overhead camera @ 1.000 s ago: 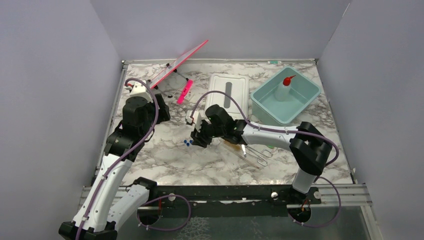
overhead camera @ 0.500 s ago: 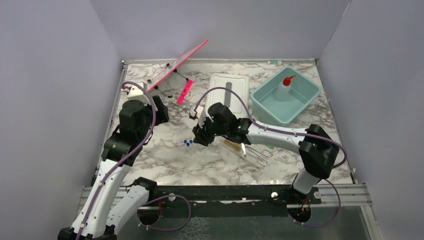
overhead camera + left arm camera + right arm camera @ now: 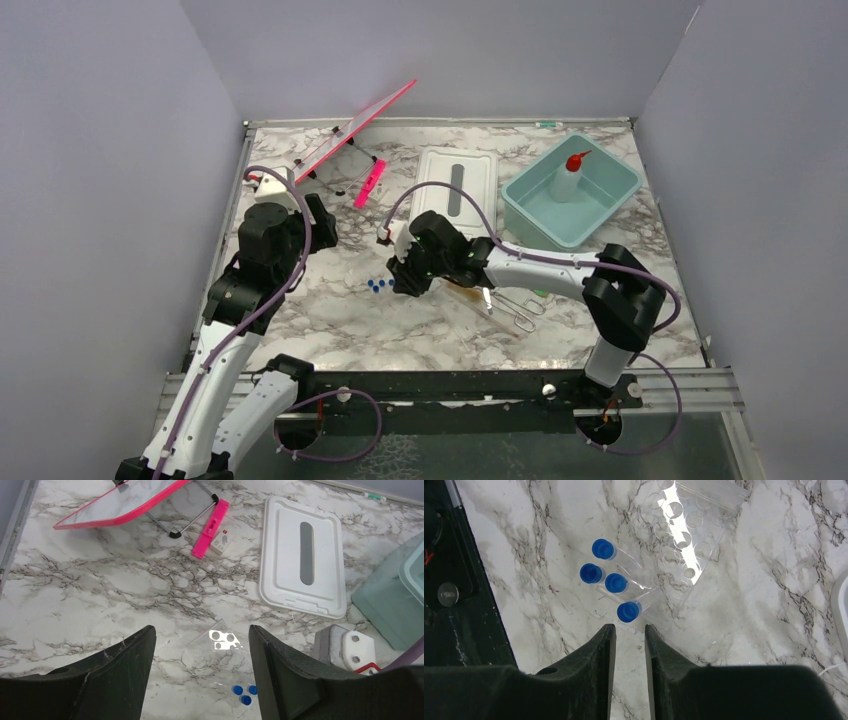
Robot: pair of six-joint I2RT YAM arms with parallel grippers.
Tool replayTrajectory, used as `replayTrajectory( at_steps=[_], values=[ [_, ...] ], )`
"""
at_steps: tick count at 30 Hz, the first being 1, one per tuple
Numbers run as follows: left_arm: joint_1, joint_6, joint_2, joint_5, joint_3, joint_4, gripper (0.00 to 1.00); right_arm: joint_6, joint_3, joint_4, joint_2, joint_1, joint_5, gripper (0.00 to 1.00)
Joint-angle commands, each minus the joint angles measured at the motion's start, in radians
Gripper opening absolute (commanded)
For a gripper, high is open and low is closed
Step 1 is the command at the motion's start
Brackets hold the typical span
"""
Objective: Organize the chemistry lab equipment
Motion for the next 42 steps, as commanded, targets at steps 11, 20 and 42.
replayTrajectory(
  at_steps=[11,20,42],
  values=[
    [-0.002,0.004,-0.013,0.003,-0.01,0.018,0.71,0.023,0.076,0.007,0.052,0.006,0.04,0.27],
    [-0.002,0.004,-0.011,0.003,-0.012,0.018,0.71,0.032,0.092,0.008,0.069,0.006,0.05,0.21],
    [-0.002,0.01,-0.017,0.0,-0.013,0.018,0.71,0.002,0.115,-0.015,0.065,0.006,0.015,0.27]
  ],
)
